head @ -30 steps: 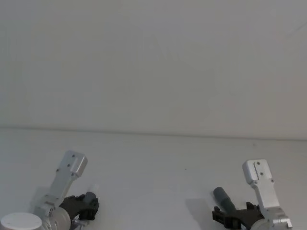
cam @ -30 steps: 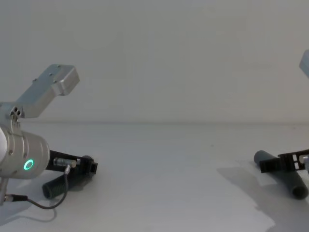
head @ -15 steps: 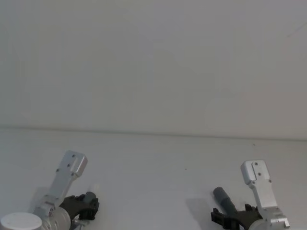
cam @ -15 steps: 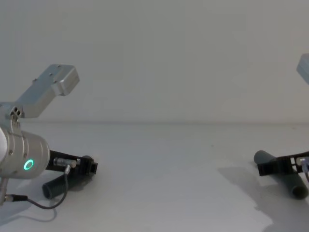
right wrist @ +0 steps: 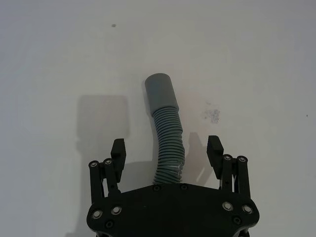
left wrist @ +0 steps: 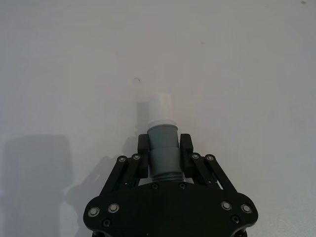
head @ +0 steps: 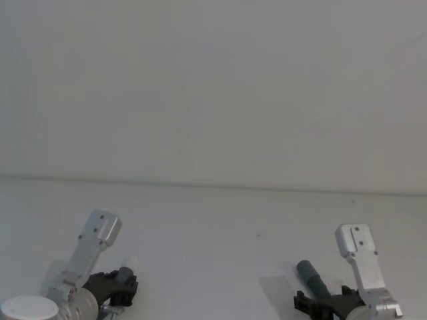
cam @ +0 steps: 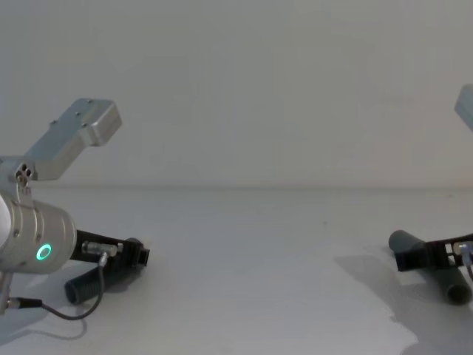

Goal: Use both hands to pick up one end of the pipe from the table, align the ends, and insert them.

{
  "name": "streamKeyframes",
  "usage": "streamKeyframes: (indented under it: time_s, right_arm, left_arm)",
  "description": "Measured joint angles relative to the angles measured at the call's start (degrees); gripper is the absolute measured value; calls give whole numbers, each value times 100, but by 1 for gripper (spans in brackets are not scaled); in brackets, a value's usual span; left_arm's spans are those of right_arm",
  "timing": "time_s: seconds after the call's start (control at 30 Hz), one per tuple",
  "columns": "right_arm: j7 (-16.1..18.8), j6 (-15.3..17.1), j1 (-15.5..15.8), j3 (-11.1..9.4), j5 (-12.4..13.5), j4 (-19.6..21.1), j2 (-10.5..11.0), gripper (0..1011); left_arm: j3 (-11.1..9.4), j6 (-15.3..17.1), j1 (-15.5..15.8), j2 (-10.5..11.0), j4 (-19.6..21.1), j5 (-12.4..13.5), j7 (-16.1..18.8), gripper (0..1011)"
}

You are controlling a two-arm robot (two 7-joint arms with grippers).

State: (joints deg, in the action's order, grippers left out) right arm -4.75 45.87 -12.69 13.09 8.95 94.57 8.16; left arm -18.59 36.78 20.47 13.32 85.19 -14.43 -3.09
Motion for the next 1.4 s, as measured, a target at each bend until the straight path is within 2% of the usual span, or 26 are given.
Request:
streamKeyframes:
  time_s: [0.27, 0.37, 0.83, 0.9, 0.97, 1.03, 1.2, 1.4]
  right_arm:
    - [-10, 24, 4, -18, -11, 0, -26, 999]
    - [-13, 29, 6, -23, -13, 0, -32, 945]
    - [-21, 43, 11, -33, -21, 0, -45, 522]
    - [-21, 45, 11, -35, -21, 0, -46, 437]
    - [-21, 46, 10, -35, -21, 0, -47, 401]
    - [-21, 48, 11, -35, -21, 0, -48, 311]
    - [-21, 49, 11, -36, -21, 0, -50, 212]
    - [-21, 49, 10, -35, -21, 1, -52, 178]
  left_arm:
    - [0, 0, 0, 0, 0, 0, 0, 340]
    - [0, 0, 0, 0, 0, 0, 0, 340]
    - [0, 0, 0, 0, 0, 0, 0, 340]
    - [0, 0, 0, 0, 0, 0, 0, 340]
    - [0, 0, 0, 0, 0, 0, 0, 340]
    - [0, 0, 0, 0, 0, 0, 0, 340]
    - [0, 0, 0, 0, 0, 0, 0, 340]
    - [0, 0, 0, 0, 0, 0, 0, 340]
